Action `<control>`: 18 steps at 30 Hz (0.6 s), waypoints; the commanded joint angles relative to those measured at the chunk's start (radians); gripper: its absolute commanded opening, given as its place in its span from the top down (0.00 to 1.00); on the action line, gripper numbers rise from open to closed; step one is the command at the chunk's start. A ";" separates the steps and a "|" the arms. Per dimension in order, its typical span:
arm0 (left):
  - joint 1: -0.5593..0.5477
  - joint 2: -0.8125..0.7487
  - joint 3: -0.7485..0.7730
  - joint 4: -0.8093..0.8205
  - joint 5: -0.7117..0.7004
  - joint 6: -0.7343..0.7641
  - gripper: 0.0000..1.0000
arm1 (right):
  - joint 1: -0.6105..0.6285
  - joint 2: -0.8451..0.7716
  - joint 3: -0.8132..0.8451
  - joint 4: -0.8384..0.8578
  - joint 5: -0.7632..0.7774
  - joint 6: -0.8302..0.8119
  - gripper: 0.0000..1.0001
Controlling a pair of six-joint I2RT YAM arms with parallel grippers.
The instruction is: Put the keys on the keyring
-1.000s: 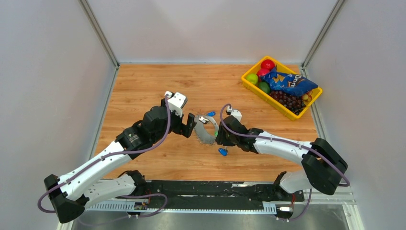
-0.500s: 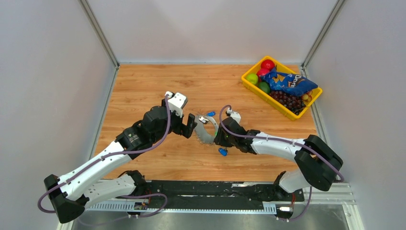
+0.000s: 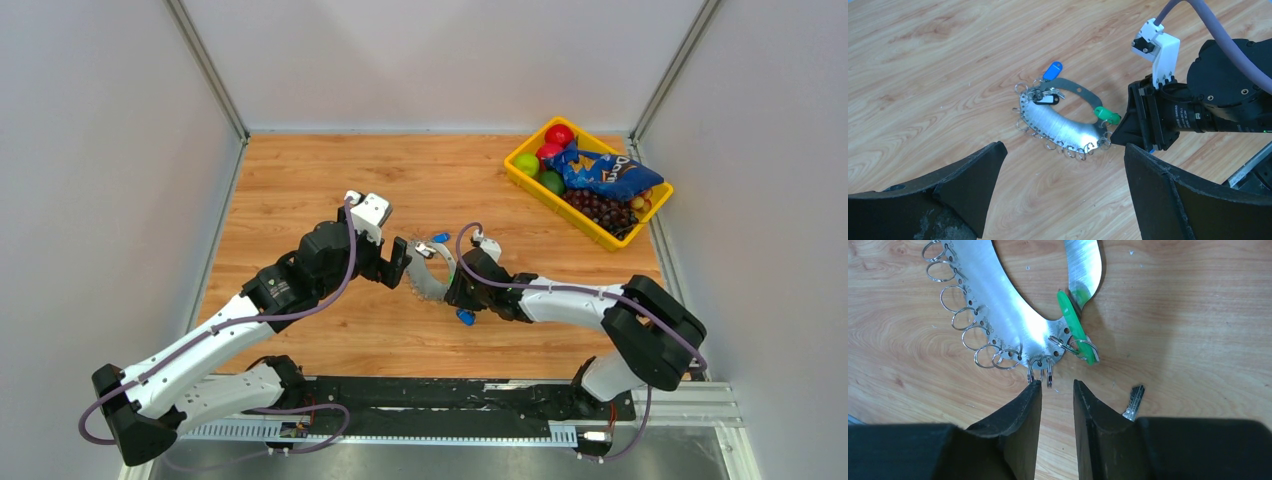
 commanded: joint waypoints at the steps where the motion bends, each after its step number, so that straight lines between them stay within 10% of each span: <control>1: -0.002 -0.012 0.000 0.007 0.005 -0.013 0.00 | 0.006 0.021 -0.008 0.069 -0.015 0.038 0.69; 18: -0.001 -0.007 0.001 0.006 0.000 -0.012 0.00 | 0.006 0.053 -0.013 0.123 0.004 0.032 0.91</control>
